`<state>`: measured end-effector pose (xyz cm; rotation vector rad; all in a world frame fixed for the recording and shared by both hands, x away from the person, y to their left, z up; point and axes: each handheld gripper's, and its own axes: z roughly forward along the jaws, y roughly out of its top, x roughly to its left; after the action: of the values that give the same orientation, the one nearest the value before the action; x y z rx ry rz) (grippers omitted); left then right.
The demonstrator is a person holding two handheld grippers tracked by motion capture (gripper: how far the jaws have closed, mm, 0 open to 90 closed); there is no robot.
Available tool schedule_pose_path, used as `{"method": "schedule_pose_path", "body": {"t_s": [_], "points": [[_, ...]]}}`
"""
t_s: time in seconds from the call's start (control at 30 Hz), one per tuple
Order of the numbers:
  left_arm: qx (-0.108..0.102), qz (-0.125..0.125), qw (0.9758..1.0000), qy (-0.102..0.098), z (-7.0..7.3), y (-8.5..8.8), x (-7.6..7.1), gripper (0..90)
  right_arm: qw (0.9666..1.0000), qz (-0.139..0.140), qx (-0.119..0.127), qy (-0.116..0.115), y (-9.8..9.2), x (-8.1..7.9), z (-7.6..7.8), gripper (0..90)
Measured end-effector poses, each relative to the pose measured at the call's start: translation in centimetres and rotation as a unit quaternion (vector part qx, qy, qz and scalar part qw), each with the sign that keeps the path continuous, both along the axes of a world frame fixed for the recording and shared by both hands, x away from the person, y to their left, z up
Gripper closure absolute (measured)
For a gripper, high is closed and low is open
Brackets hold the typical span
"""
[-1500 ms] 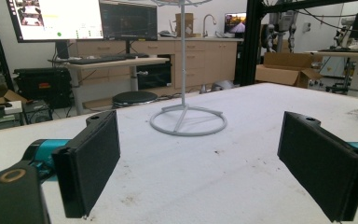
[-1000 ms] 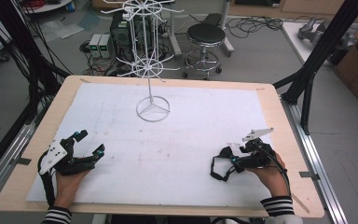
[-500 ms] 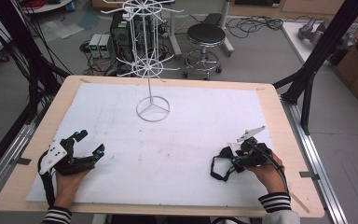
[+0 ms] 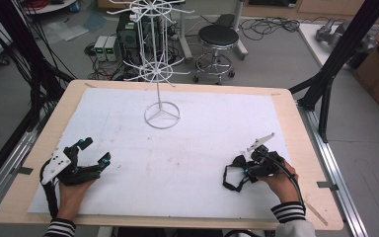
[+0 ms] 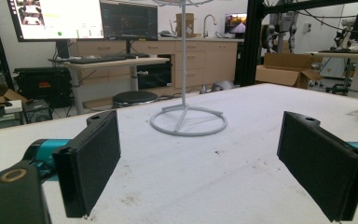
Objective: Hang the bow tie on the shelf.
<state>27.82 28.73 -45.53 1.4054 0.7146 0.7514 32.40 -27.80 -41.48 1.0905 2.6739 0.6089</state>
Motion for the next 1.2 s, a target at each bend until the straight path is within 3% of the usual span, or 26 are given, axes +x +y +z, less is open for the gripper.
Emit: {"method": "schedule_pose_path", "body": {"t_s": [0.33, 0.63, 0.8, 1.0, 1.2], "points": [[0.000, 0.000, 1.0000, 0.000, 0.0, 0.0, 0.0, 13.6, 0.9998, -0.011, -0.018, -0.007, 0.5, -0.3, 0.0, 75.7], [0.000, 0.000, 1.0000, 0.000, 0.0, 0.0, 0.0, 13.6, 0.9994, -0.015, 0.011, -0.028, 0.5, -0.5, 0.2, 75.7], [-0.001, 0.000, 1.0000, 0.000, 0.0, 0.0, 0.0, 13.6, 0.9975, -0.022, 0.038, -0.055, 0.5, -0.8, 0.9, 75.8], [-0.001, 0.000, 1.0000, 0.000, 0.0, 0.0, 0.0, 13.6, 0.9913, -0.021, 0.090, -0.094, 0.7, -1.1, 1.9, 75.9], [-0.001, 0.000, 1.0000, 0.000, 0.0, 0.0, 0.0, 13.6, 0.9807, -0.023, 0.135, -0.139, 1.1, -1.2, 2.8, 75.9]]}}
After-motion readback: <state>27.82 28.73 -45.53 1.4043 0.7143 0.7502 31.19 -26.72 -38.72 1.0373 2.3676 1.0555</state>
